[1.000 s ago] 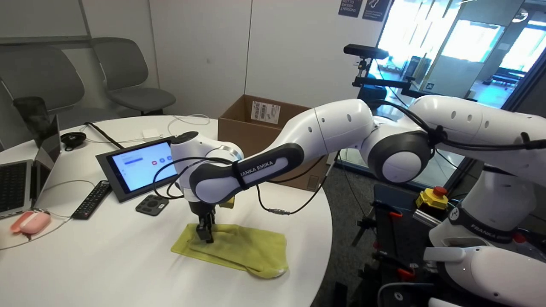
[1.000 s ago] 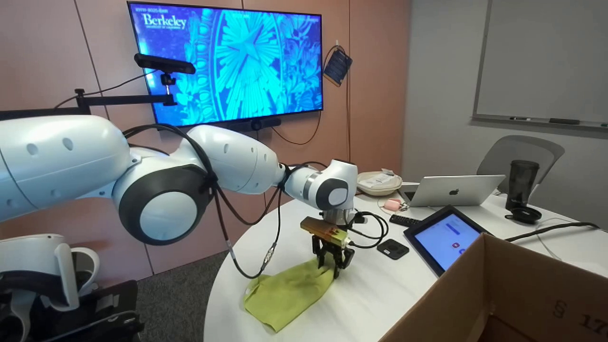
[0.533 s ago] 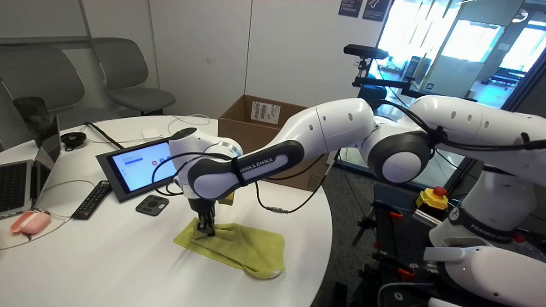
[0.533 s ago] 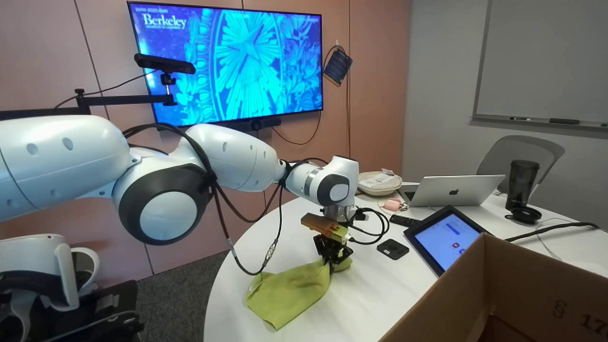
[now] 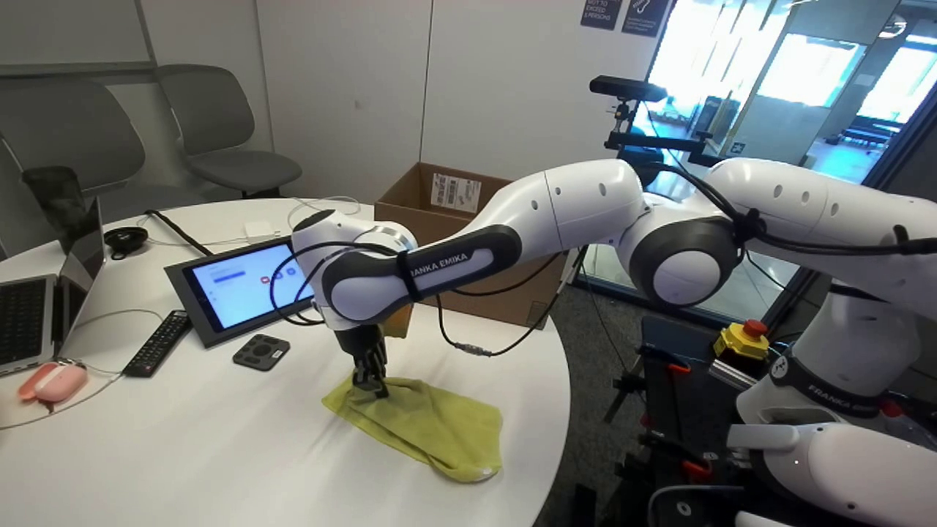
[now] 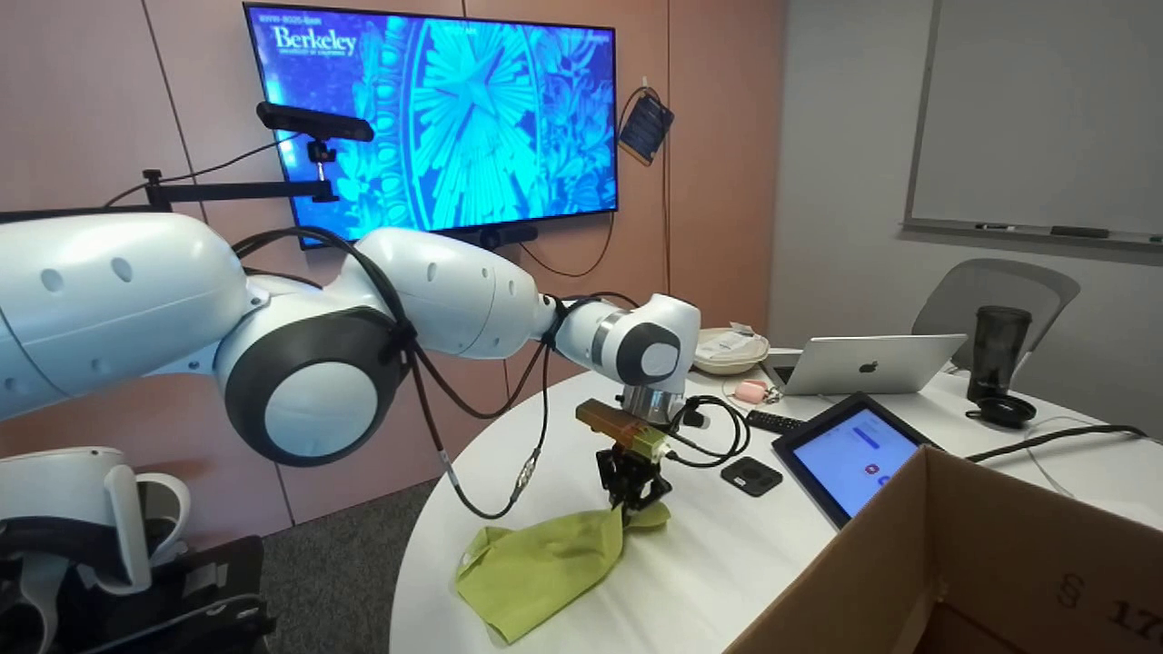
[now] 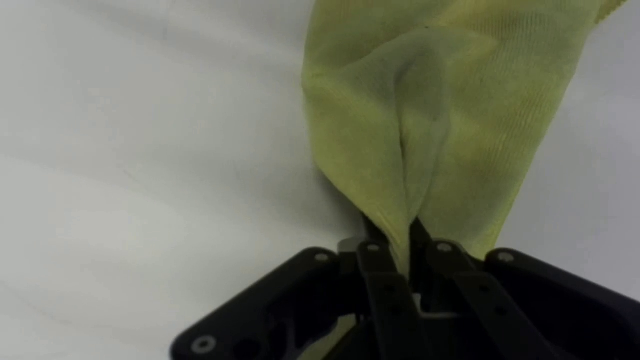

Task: Put the marker on the towel, fold the towel, and then put the folded towel in the box

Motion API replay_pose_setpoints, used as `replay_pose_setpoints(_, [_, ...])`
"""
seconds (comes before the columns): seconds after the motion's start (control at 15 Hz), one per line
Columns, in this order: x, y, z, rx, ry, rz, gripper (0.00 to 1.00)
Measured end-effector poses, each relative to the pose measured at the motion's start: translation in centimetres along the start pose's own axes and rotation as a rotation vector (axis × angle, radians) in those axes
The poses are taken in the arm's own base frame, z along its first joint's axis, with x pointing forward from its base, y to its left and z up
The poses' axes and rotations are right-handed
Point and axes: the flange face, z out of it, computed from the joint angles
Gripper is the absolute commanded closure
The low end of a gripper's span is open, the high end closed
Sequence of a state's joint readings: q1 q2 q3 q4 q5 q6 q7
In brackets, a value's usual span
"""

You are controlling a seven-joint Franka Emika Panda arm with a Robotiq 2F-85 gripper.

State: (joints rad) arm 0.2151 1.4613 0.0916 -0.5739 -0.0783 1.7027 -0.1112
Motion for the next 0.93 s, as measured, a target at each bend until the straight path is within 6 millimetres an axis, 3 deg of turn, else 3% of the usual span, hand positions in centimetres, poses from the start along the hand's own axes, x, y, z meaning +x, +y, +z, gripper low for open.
replay_pose_setpoints(0.47, [-0.3,1.5,-3.8,0.032,0.045,0.058,0.87])
replay_pose_setpoints(0.73, [-0.8,3.8,-6.2,0.068,0.079,0.098,0.86])
replay_pose_setpoints(0.93, [-1.4,5.7,-6.5,0.113,0.072,0.124,0.86])
